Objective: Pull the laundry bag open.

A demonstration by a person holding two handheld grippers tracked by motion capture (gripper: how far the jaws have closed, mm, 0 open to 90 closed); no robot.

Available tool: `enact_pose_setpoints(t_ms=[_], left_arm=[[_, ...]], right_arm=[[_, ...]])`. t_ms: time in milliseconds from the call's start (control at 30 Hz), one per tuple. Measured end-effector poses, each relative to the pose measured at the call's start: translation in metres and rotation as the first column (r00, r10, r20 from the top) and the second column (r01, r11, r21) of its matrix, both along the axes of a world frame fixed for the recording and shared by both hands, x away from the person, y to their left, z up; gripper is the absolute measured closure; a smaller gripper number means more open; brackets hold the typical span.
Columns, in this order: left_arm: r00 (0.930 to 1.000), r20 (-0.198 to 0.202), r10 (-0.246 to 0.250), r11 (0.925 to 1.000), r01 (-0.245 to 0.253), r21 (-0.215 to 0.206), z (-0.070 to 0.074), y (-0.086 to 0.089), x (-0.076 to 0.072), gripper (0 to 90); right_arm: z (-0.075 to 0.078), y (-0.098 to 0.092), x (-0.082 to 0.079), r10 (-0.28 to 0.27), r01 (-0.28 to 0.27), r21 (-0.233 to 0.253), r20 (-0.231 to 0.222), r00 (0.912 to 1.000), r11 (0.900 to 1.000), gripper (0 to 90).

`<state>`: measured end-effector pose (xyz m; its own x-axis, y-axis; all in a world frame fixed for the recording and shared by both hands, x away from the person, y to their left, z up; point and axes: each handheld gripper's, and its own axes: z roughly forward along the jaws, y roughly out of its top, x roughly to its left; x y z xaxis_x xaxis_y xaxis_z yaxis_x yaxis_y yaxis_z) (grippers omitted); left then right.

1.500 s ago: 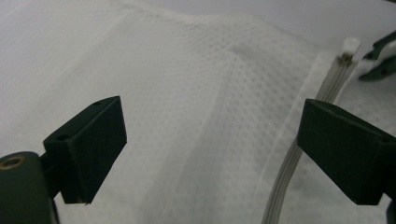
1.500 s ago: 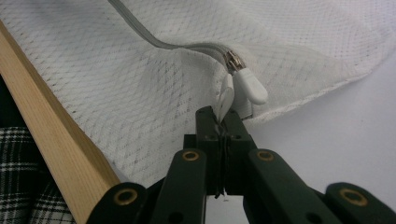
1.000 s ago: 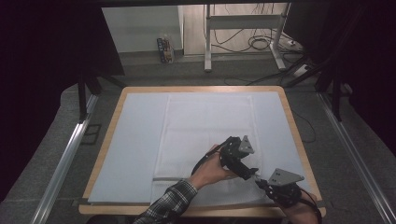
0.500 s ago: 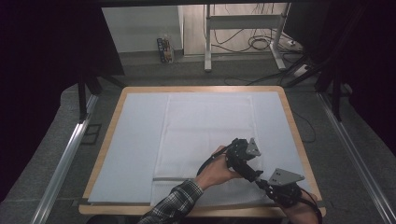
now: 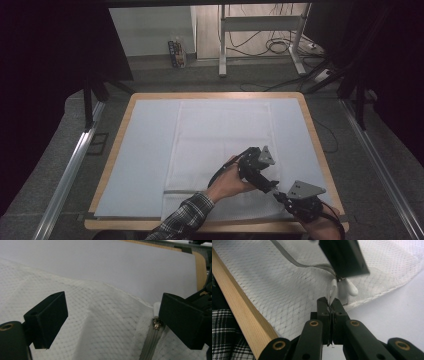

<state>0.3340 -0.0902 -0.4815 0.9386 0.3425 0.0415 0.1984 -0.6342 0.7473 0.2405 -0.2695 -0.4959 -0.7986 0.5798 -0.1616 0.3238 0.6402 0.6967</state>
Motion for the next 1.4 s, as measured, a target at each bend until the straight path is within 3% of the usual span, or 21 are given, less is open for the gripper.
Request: enact_pose_setpoints(t_ms=[167,333,567,633,767,867,1100,1267,1400], left_arm=[[0.9996,-0.009,-0.026,0.9995,0.026,0.016,-0.002,-0.008,0.0,8.3],[0.9995,0.03,-0.008,0.9983,0.007,0.059,-0.004,-0.011,-0.002,8.6],[0.999,0.018,0.042,0.9988,-0.042,0.026,0.0,0.008,0.004,9.8],[0.9986,0.023,0.048,0.9982,-0.049,0.034,0.001,0.015,0.005,10.9],[0.9983,-0.024,0.053,0.9985,-0.053,-0.01,0.001,0.03,0.007,13.1],[0.9987,-0.04,0.031,0.9994,-0.031,-0.018,0.003,0.038,0.005,16.3],[0.9949,-0.096,-0.031,0.998,0.025,-0.059,0.008,0.046,-0.001,33.7],[0.9836,-0.161,-0.081,0.9951,0.07,-0.07,0.005,0.045,-0.001,47.4],[0.9684,-0.223,-0.112,0.992,0.095,-0.083,0.0,0.042,0.003,58.6]], right_arm=[[0.0,0.0,0.0,0.0,0.0,-0.002,-0.002,1.0,1.0,86.9],[0.0,0.0,0.0,-0.001,0.001,0.0,-0.003,1.0,1.0,86.9],[0.0,0.0,0.0,-0.004,0.004,0.001,0.001,1.0,1.0,86.9],[0.0,0.0,0.0,-0.005,0.005,-0.002,0.004,1.0,1.0,86.9],[0.0,0.0,0.0,-0.006,0.006,-0.006,0.007,1.0,1.0,86.9],[0.0,0.0,0.0,-0.006,0.006,-0.01,0.008,1.0,1.0,86.9],[0.001,0.002,-0.003,0.008,-0.007,-0.035,0.036,0.9993,0.999,87.1],[0.001,0.002,-0.003,0.018,-0.016,-0.043,0.04,0.999,0.999,87.0],[0.001,0.002,-0.004,0.021,-0.019,-0.049,0.045,0.9988,0.999,87.1]])
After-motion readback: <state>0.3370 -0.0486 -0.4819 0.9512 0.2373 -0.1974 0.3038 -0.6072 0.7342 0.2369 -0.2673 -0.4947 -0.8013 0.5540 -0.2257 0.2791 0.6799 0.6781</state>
